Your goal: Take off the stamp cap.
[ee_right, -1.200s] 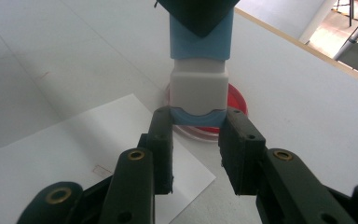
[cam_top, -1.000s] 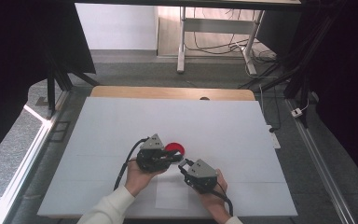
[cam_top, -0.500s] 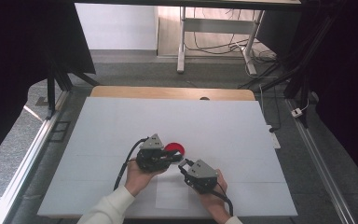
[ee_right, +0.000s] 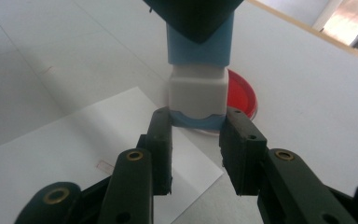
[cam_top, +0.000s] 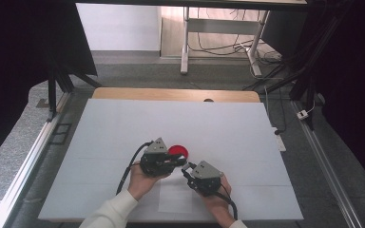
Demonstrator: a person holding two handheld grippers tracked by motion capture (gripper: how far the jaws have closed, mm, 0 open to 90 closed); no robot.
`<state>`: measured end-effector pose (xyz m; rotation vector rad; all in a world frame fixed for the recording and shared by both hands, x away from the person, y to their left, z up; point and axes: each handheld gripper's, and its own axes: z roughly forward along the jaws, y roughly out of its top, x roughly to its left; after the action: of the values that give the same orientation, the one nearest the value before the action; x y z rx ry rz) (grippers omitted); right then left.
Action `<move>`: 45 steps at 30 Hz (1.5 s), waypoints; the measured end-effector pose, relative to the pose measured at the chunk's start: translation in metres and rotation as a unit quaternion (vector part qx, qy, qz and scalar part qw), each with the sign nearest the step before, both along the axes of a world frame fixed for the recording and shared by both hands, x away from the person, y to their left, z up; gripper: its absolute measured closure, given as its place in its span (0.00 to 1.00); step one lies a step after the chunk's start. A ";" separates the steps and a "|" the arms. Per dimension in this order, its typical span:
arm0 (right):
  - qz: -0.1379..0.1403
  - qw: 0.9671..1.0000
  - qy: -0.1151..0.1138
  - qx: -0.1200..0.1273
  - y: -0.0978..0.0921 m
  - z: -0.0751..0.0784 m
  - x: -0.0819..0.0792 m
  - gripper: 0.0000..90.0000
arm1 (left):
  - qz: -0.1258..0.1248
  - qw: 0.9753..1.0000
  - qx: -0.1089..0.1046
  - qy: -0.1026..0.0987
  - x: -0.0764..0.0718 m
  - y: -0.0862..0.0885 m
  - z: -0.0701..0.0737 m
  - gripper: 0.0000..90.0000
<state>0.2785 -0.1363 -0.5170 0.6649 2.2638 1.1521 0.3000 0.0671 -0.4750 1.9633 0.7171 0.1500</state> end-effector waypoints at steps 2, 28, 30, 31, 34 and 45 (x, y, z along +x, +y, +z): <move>-0.004 1.000 0.006 -0.004 0.000 0.000 0.001 0.71 | 0.001 1.000 0.004 0.000 0.000 -0.001 -0.001 0.84; -0.014 1.000 -0.019 0.005 0.002 0.000 -0.006 0.73 | 0.005 0.999 -0.029 0.018 0.002 0.006 -0.001 0.84; -0.011 1.000 -0.019 0.004 0.001 0.001 -0.006 0.73 | 0.006 0.999 -0.033 0.020 0.003 0.006 -0.001 0.84; -0.010 1.000 -0.019 0.003 0.001 0.001 -0.006 0.73 | 0.005 0.999 -0.035 0.021 0.003 0.007 -0.001 0.84; -0.007 1.000 -0.021 0.001 0.000 0.002 -0.006 0.73 | 0.006 0.999 -0.034 0.018 0.002 0.006 0.000 0.84; -0.004 1.000 -0.030 0.000 -0.002 0.006 -0.008 0.73 | 0.002 0.999 -0.048 0.021 0.001 0.008 0.002 0.84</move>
<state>0.2703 -0.1381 -0.5112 0.6317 2.2085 1.1531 0.3015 0.0752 -0.4734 1.8787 0.7420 0.0740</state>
